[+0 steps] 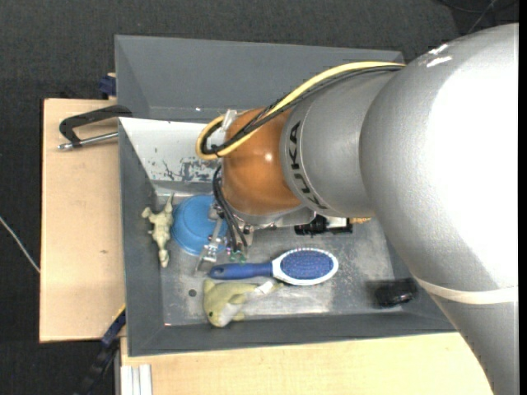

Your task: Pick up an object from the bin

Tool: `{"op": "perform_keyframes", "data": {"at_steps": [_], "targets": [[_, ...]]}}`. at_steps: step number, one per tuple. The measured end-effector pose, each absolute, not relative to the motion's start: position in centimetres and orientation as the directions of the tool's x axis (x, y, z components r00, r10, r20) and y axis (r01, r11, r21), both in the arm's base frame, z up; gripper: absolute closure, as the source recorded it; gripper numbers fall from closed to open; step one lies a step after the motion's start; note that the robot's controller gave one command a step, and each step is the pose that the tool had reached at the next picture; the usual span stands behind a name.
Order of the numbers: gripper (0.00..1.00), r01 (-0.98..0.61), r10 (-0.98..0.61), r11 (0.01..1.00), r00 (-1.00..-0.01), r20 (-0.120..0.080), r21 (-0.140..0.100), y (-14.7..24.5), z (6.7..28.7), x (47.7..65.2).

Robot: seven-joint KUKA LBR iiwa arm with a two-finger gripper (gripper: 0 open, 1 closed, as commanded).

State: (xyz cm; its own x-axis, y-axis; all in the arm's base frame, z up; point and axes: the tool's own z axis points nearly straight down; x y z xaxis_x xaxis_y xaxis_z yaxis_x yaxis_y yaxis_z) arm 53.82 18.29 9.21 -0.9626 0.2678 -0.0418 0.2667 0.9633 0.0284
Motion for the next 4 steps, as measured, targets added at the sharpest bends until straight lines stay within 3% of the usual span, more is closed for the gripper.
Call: {"op": "perform_keyframes", "data": {"at_steps": [1, 2, 4], "targets": [[0.0, 0.305, 0.307, 0.952, -0.951, -0.041, 0.033, 18.47, 9.18, 53.74], [0.0, 0.152, 0.153, 0.988, -0.987, -0.049, 0.025, 18.22, 9.16, 54.18], [0.0, 0.28, 0.282, 0.959, -0.959, -0.04, 0.03, 18.93, 9.04, 54.62]]}}
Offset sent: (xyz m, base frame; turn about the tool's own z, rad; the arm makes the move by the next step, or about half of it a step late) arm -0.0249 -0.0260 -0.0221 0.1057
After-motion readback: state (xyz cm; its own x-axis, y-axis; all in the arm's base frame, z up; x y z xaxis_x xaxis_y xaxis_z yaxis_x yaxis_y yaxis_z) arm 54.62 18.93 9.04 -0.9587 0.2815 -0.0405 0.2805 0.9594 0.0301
